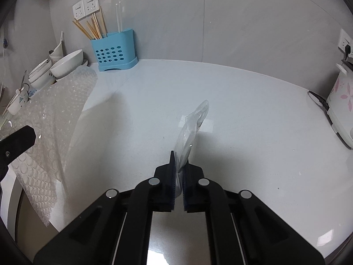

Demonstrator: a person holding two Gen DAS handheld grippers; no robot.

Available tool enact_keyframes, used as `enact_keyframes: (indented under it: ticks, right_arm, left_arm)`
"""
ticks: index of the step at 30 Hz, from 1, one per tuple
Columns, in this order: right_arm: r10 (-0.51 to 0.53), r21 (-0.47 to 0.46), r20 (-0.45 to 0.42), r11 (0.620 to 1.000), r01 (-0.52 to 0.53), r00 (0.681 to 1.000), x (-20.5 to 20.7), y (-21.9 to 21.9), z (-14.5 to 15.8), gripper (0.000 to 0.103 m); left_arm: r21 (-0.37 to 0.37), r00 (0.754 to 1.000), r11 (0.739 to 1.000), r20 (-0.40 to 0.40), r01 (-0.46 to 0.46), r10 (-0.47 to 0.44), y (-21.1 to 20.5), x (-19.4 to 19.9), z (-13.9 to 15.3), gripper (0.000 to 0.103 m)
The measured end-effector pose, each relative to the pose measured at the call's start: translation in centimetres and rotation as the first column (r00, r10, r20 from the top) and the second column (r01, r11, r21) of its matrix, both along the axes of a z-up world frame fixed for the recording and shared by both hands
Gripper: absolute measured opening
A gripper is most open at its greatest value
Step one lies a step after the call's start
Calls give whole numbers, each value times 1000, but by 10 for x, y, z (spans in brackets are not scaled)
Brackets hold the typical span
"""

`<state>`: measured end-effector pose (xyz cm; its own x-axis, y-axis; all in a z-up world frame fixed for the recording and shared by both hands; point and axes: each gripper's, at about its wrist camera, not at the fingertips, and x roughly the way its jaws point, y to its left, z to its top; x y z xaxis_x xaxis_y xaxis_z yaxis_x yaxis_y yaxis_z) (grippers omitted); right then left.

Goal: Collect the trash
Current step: 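Carry the bubble wrap and plastic bag down over the wastebasket with both tools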

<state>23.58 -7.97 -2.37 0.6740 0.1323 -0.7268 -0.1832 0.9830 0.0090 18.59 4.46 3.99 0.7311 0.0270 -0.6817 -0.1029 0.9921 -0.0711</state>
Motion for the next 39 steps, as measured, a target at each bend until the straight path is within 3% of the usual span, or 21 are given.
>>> enact_keyframes:
  ticks: [9, 22, 32, 39]
  right_arm:
    - [-1, 2, 87, 1000, 1, 996, -41, -18, 41, 4]
    - [-20, 29, 206, 999, 14, 978, -123, -68, 89, 4]
    - [-20, 40, 291, 999, 8, 957, -197, -100, 109, 4]
    - [-5, 33, 358, 999, -7, 934, -263, -109, 93, 4]
  left_arm:
    - [27, 998, 1000, 64, 5, -7, -17, -36, 35, 4]
    - [9, 991, 999, 125, 43, -44, -48, -106, 81, 4]
    - [-45, 981, 992, 165, 116, -107, -68, -172, 87, 4]
    - [-83, 968, 981, 195, 177, -159, -73, -239, 64, 4]
